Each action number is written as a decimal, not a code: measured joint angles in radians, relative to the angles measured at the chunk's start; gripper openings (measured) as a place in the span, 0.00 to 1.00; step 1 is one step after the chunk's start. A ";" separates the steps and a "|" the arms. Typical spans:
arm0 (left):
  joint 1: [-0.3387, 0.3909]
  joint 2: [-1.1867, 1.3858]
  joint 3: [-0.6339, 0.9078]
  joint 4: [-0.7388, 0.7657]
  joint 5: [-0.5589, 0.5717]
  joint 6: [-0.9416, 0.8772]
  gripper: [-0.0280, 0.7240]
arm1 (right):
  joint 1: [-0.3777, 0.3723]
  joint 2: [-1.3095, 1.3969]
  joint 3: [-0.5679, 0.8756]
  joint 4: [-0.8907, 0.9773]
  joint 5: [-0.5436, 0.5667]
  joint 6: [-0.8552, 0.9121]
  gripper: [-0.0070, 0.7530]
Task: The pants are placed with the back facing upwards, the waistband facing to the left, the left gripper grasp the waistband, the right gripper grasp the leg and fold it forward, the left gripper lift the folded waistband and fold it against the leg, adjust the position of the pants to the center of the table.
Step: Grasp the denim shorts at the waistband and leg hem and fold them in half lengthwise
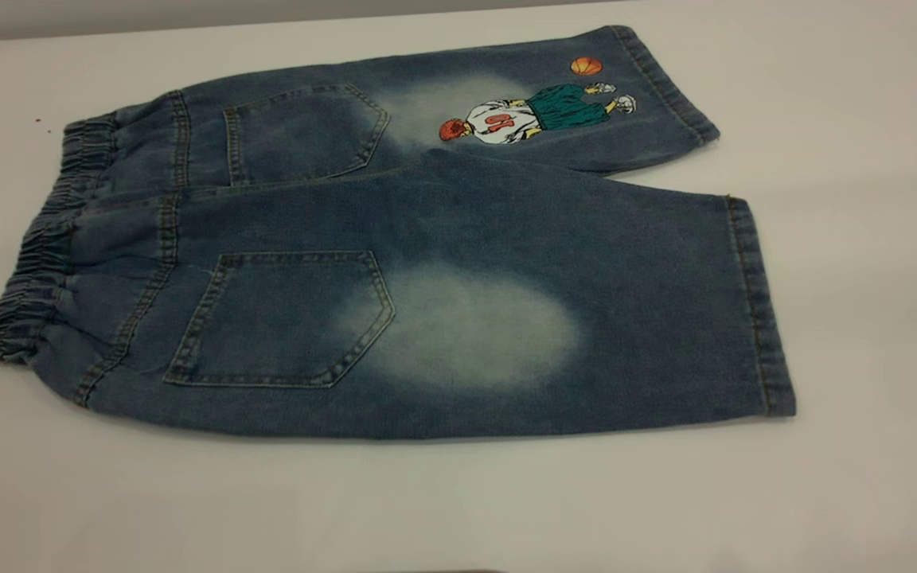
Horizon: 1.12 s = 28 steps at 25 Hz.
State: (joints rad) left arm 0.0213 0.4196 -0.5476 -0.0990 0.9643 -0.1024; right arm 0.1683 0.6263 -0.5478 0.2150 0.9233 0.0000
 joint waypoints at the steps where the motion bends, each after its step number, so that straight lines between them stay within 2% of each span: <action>1: 0.000 0.039 0.000 0.012 -0.021 -0.016 0.82 | 0.000 0.065 0.000 0.039 -0.023 -0.019 0.63; 5: 0.000 0.215 0.000 0.099 -0.101 -0.096 0.82 | 0.000 0.288 0.000 0.189 -0.150 -0.153 0.63; 12: 0.000 0.519 0.000 0.107 -0.274 -0.137 0.82 | 0.000 0.605 -0.001 0.364 -0.369 -0.345 0.65; 19: 0.000 0.803 0.000 0.111 -0.437 -0.186 0.82 | 0.000 0.794 -0.008 0.594 -0.427 -0.542 0.71; 22: 0.000 0.906 0.000 0.111 -0.525 -0.213 0.82 | 0.000 0.810 -0.008 0.677 -0.438 -0.626 0.71; 28: 0.001 1.090 -0.002 0.157 -0.625 -0.254 0.82 | 0.000 0.811 -0.008 0.772 -0.451 -0.713 0.71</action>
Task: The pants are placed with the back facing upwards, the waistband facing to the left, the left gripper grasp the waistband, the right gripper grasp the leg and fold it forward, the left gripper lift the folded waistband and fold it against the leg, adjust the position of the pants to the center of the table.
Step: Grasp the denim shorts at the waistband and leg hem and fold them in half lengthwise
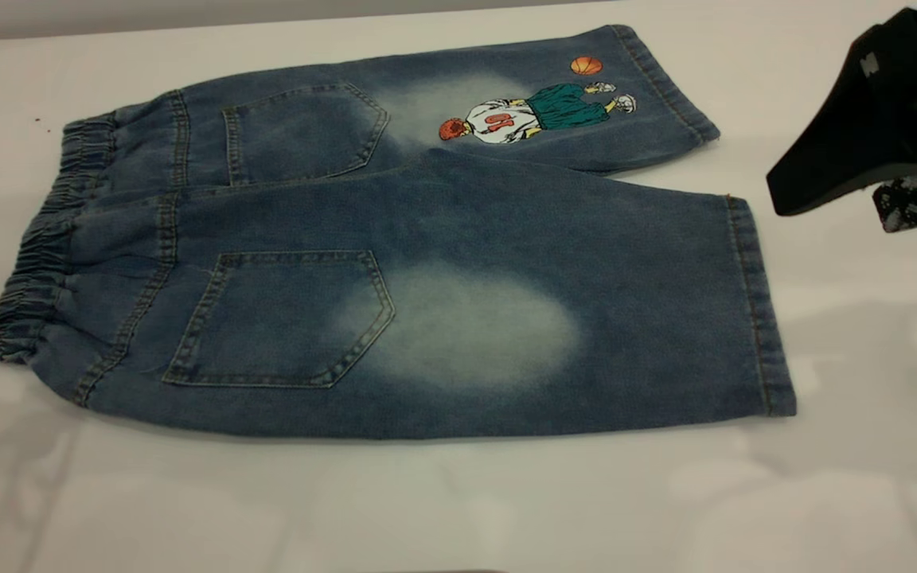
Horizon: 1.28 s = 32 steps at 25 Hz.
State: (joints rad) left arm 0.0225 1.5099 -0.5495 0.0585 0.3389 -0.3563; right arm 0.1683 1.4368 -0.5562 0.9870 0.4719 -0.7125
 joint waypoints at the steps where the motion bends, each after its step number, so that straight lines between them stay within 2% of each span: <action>1: 0.000 0.027 -0.001 0.020 -0.021 -0.015 0.82 | 0.000 0.000 0.000 0.005 -0.001 -0.004 0.71; 6: 0.000 0.135 -0.014 0.115 -0.134 -0.120 0.82 | 0.000 0.000 0.000 0.009 -0.001 -0.011 0.71; 12: 0.000 0.280 -0.069 0.134 -0.244 -0.161 0.82 | 0.000 0.000 0.000 0.009 -0.001 -0.012 0.71; 27: -0.002 0.461 -0.124 0.134 -0.376 -0.171 0.81 | 0.000 0.000 0.000 0.009 0.000 -0.012 0.71; 29: -0.009 0.469 -0.128 0.137 -0.399 -0.174 0.78 | 0.000 0.000 0.000 0.009 0.000 -0.013 0.71; 32: -0.017 0.474 -0.130 0.139 -0.413 -0.177 0.66 | 0.000 0.000 0.000 0.009 0.000 -0.013 0.71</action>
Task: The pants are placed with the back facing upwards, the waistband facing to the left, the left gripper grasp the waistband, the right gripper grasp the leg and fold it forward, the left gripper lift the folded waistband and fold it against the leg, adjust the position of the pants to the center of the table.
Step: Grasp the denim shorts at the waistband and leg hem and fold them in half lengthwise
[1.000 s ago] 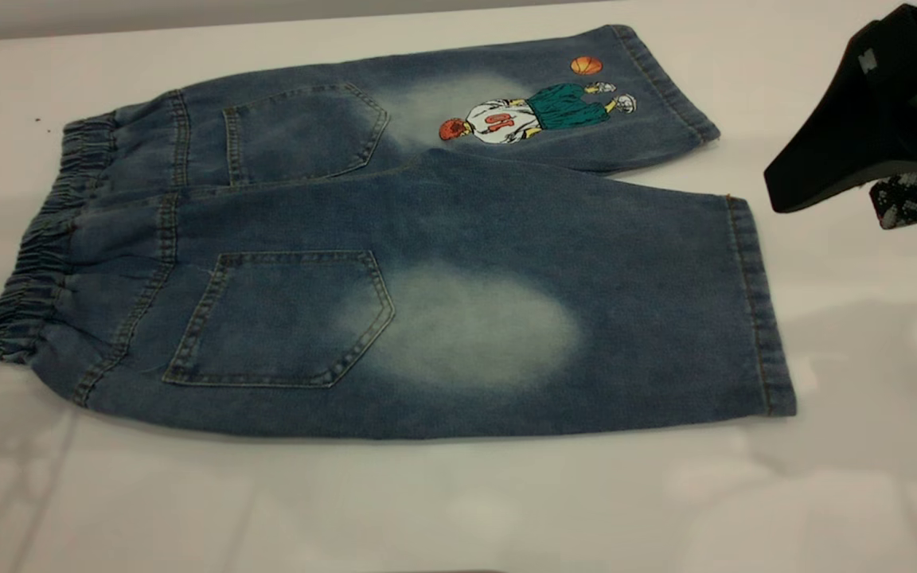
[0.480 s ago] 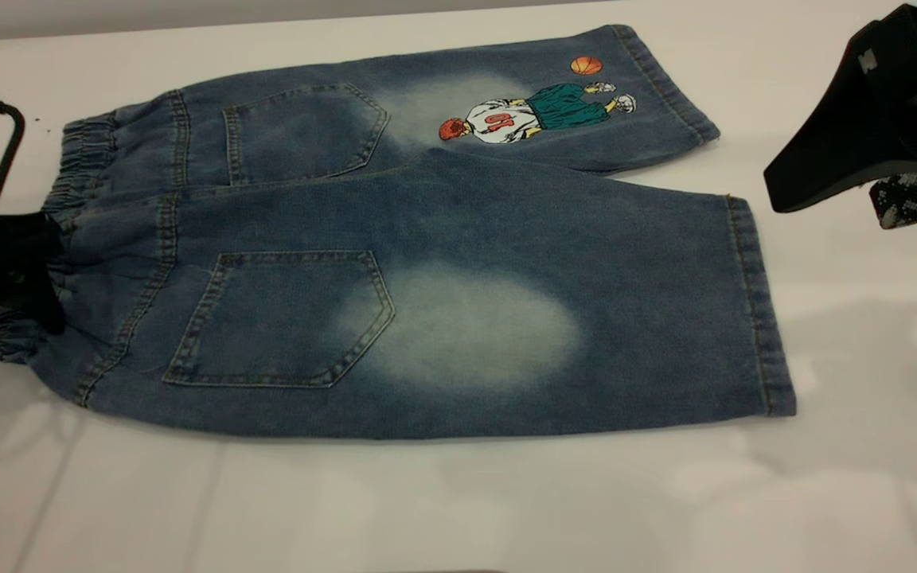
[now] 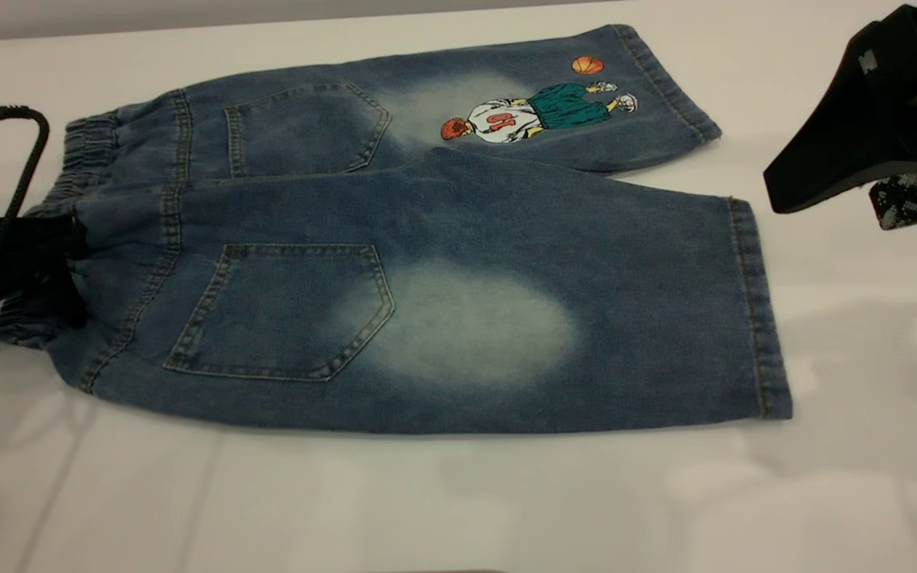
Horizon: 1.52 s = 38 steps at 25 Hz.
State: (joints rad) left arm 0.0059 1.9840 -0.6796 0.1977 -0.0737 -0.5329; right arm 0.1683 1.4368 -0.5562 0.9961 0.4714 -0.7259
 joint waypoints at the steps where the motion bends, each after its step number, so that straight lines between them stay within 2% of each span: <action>1: -0.004 0.000 0.000 0.001 -0.005 0.000 0.59 | 0.000 0.000 0.000 0.000 0.003 0.001 0.71; 5: -0.010 0.000 0.000 0.001 -0.021 -0.004 0.26 | 0.000 0.001 0.008 0.003 0.020 0.018 0.71; 7: -0.012 -0.007 0.000 0.001 -0.022 -0.004 0.17 | 0.000 0.008 0.037 0.007 0.022 0.028 0.71; 14: -0.012 -0.112 0.002 0.001 0.033 -0.001 0.16 | 0.000 0.151 0.122 0.083 -0.009 0.008 0.71; 18: -0.012 -0.143 0.002 0.001 0.054 0.001 0.16 | 0.000 0.283 0.121 0.255 -0.043 -0.172 0.71; 22: -0.012 -0.148 0.002 0.001 0.059 0.002 0.16 | 0.000 0.404 0.098 0.477 -0.032 -0.399 0.71; 26: -0.012 -0.149 0.002 0.001 0.065 0.003 0.16 | 0.000 0.487 0.066 0.621 -0.023 -0.528 0.70; 34: -0.012 -0.149 0.002 0.001 0.074 0.003 0.16 | 0.000 0.590 0.010 0.665 0.066 -0.579 0.70; 38: -0.012 -0.149 0.002 0.001 0.074 0.003 0.16 | 0.000 0.623 -0.042 0.673 0.095 -0.585 0.66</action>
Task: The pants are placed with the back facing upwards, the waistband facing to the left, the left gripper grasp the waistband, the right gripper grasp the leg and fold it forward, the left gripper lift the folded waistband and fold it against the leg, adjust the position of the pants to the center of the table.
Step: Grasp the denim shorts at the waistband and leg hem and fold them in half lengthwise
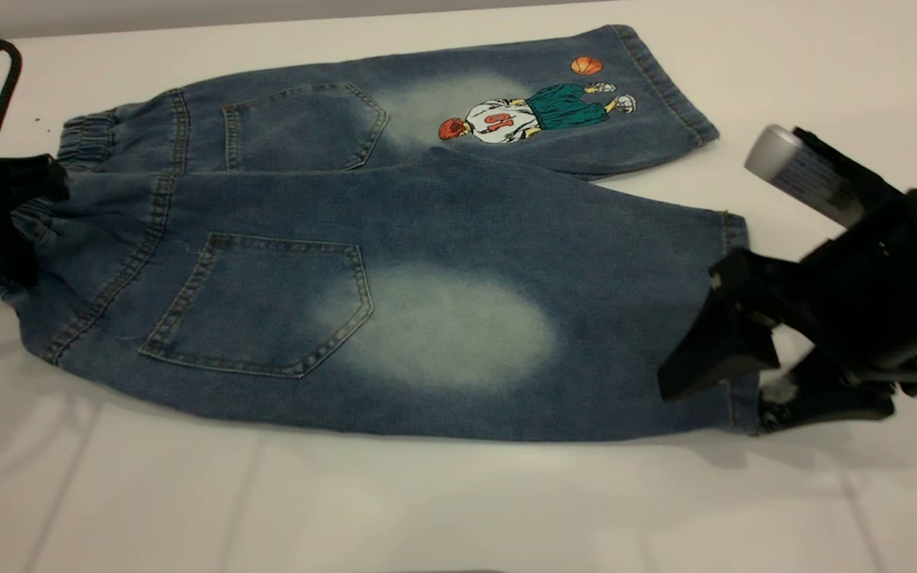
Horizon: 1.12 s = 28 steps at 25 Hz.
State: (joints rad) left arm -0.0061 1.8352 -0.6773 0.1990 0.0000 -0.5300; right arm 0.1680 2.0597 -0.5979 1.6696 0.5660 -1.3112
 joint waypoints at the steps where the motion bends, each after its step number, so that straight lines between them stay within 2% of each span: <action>1: 0.000 0.000 0.000 0.000 0.000 0.001 0.16 | 0.000 0.004 -0.010 0.001 0.000 0.000 0.63; 3: 0.000 0.000 0.000 0.000 0.000 0.001 0.16 | 0.000 0.006 -0.017 0.009 -0.004 0.000 0.55; 8: 0.000 0.000 0.000 0.000 0.000 0.003 0.16 | 0.000 0.013 -0.018 0.022 0.017 -0.002 0.13; 9: 0.000 0.000 0.000 0.000 0.000 0.010 0.16 | 0.000 0.013 -0.018 0.025 0.028 -0.008 0.08; 13: 0.000 -0.009 0.000 0.000 0.043 0.021 0.16 | 0.000 0.003 -0.018 0.045 0.100 -0.020 0.05; 18: 0.000 -0.100 0.000 -0.001 0.171 0.024 0.16 | -0.001 -0.105 -0.040 0.051 0.204 -0.006 0.05; 24: 0.000 -0.263 0.001 -0.017 0.409 0.090 0.16 | -0.001 -0.238 -0.086 0.027 0.262 0.143 0.05; 28: 0.000 -0.328 0.001 -0.071 0.457 0.131 0.16 | -0.001 -0.251 -0.146 0.013 0.261 0.230 0.05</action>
State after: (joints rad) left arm -0.0061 1.5069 -0.6762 0.1285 0.4571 -0.3985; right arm 0.1666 1.8084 -0.7442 1.6825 0.8270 -1.0812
